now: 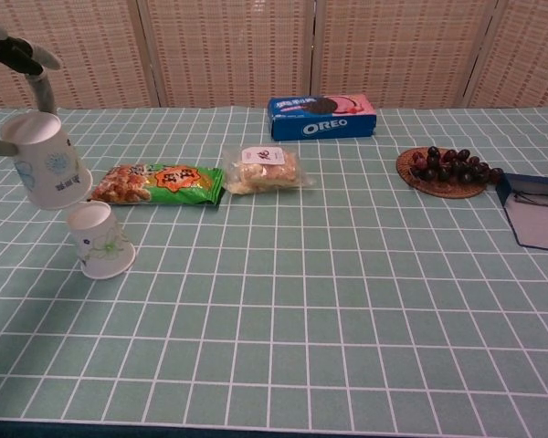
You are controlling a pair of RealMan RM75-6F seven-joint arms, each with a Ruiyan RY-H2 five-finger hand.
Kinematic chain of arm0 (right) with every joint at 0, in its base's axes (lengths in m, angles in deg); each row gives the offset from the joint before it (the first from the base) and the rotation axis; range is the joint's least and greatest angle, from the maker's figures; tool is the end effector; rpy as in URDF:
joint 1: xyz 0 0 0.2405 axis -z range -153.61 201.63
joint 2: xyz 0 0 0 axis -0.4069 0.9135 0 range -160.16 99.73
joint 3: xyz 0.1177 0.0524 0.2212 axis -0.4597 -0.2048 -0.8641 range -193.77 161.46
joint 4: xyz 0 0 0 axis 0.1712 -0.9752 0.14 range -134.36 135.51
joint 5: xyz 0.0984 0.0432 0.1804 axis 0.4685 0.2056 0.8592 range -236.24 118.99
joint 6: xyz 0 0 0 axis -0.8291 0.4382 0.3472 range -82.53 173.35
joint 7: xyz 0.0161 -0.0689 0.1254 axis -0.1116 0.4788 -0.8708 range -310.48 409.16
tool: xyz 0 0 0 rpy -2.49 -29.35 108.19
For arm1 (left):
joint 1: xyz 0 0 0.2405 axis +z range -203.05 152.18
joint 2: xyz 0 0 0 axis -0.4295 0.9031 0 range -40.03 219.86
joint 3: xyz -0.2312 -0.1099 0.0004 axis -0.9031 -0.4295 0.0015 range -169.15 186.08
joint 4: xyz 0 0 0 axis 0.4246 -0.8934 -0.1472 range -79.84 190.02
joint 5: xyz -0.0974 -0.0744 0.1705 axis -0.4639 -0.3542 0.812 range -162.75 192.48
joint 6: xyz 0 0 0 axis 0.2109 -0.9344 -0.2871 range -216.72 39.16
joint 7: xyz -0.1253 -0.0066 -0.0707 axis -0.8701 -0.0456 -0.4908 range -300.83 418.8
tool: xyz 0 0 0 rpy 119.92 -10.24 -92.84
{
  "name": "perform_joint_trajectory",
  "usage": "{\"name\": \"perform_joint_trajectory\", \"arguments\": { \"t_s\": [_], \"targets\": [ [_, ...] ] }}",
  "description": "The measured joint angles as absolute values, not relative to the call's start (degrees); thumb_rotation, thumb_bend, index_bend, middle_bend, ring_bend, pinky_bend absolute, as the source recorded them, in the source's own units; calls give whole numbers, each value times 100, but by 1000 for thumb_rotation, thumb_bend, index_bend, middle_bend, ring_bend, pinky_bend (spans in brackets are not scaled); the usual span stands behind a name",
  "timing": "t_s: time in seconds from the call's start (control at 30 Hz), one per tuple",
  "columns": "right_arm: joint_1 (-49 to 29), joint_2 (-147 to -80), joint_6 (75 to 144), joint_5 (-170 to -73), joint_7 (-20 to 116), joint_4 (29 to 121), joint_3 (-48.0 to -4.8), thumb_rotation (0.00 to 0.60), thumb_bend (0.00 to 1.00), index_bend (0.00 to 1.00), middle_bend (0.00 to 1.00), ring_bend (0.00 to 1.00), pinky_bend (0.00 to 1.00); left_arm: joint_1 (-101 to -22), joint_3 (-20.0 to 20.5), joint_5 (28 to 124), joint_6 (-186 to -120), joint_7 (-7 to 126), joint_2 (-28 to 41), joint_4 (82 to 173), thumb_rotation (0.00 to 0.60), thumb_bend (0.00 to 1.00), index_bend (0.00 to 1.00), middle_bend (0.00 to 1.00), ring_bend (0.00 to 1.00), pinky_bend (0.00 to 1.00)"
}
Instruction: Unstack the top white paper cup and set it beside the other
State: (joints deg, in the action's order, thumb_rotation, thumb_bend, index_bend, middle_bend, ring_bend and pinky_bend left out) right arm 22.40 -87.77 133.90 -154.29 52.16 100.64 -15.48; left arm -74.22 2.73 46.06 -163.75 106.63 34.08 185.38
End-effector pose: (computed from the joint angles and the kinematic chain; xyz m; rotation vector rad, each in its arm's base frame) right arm -0.2811 -0.1487 0.1734 1.5049 -0.8513 0.9325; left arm -0.1231 0.2896 0.1327 -1.7026 -0.8732 -0.5413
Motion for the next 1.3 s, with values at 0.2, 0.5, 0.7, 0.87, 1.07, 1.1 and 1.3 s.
{"name": "perform_joint_trajectory", "arguments": {
  "t_s": [0.2, 0.5, 0.7, 0.87, 1.07, 1.1, 1.3],
  "targets": [
    [2262, -8861, 13413, -15495, 5431, 10083, -1527, 600, 339, 55, 0, 0, 0, -7082, 452, 5151, -16211, 10143, 3660, 18357, 600, 295, 439, 0, 0, 0],
    [2285, -8969, 13404, -15507, 5653, 10107, -1515, 600, 339, 55, 0, 0, 0, -6660, 602, 5829, -15729, 9221, 3831, 17818, 600, 295, 439, 0, 0, 0],
    [2252, -8991, 13314, -15435, 5687, 10101, -1531, 600, 338, 55, 0, 0, 0, -6481, 611, 6100, -15357, 8631, 3775, 17305, 600, 295, 439, 0, 0, 0],
    [2233, -9005, 13266, -15395, 5708, 10096, -1542, 600, 338, 55, 0, 0, 0, -6382, 599, 6311, -15057, 8246, 3660, 16894, 600, 295, 439, 0, 0, 0],
    [2204, -9017, 13186, -15354, 5727, 10088, -1539, 600, 339, 55, 0, 0, 0, -6250, 599, 6521, -14842, 7861, 3478, 16509, 600, 295, 439, 0, 0, 0],
    [2194, -9017, 13162, -15346, 5725, 10086, -1539, 600, 339, 55, 0, 0, 0, -6230, 600, 6550, -14814, 7810, 3445, 16457, 600, 295, 439, 0, 0, 0],
    [2161, -9006, 13097, -15352, 5698, 10084, -1517, 600, 339, 55, 0, 0, 0, -6115, 609, 6725, -14682, 7552, 3228, 16183, 600, 295, 439, 0, 0, 0]
  ]
}}
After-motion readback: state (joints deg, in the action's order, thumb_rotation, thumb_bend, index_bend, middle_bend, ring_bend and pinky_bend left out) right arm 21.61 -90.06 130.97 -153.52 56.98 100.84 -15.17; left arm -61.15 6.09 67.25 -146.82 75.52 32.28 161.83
